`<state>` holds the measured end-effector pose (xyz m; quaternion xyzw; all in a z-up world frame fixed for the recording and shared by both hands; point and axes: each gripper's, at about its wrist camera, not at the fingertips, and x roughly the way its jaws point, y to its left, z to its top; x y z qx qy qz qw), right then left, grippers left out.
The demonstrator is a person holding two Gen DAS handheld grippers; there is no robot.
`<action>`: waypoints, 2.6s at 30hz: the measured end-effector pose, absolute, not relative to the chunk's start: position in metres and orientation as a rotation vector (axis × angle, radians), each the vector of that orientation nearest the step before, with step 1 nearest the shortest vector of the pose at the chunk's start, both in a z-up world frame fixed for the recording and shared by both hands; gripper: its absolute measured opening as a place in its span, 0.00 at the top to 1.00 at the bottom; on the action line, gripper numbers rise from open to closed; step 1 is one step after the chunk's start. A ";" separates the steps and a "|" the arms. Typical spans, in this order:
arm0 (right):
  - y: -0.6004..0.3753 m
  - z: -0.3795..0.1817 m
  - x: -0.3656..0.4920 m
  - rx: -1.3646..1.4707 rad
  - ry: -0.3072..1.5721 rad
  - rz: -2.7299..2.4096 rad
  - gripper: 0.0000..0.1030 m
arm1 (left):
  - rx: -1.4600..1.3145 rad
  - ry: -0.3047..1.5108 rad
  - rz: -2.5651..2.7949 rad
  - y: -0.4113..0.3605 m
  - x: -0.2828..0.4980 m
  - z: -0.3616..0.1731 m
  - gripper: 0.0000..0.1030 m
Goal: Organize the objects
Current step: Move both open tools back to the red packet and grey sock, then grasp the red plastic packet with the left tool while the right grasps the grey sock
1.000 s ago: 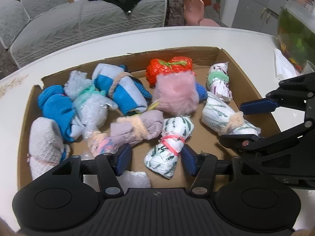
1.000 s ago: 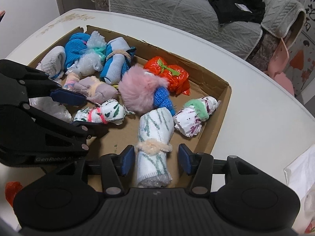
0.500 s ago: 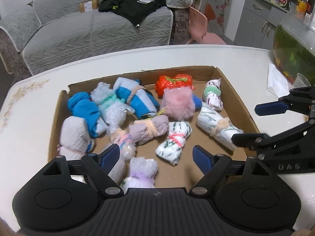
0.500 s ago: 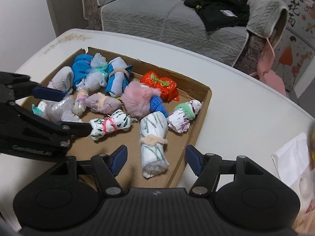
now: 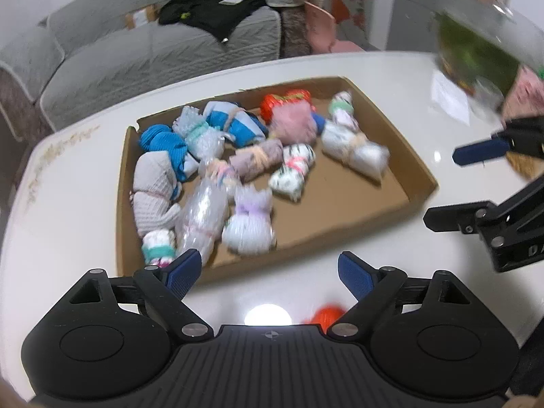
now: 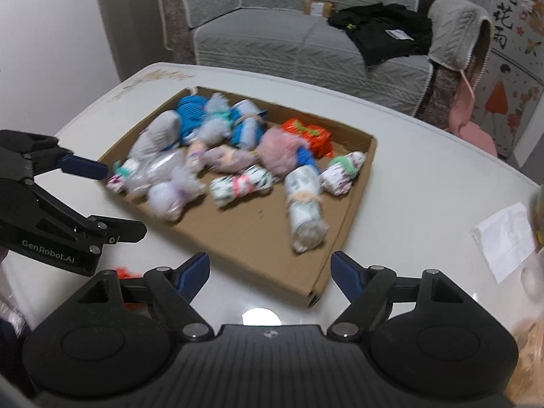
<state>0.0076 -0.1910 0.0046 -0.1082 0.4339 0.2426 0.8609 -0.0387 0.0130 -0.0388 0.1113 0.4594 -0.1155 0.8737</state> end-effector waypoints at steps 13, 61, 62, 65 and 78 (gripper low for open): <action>-0.152 -0.018 -0.053 -0.397 0.947 0.805 0.09 | 0.466 0.932 -0.532 0.028 -0.092 -0.063 0.08; -0.137 -0.074 -0.041 -0.570 0.905 0.984 0.40 | 0.534 0.828 -0.851 0.020 -0.081 -0.114 0.51; -0.136 -0.073 -0.040 -0.566 0.915 0.979 0.40 | 0.532 0.832 -0.850 0.019 -0.082 -0.114 0.51; -0.134 -0.073 -0.038 -0.565 0.945 0.948 0.40 | 0.528 0.843 -0.836 0.018 -0.086 -0.112 0.53; -0.147 -0.053 -0.043 -0.525 0.968 0.877 0.44 | 0.425 0.941 -0.647 0.014 -0.087 -0.089 0.54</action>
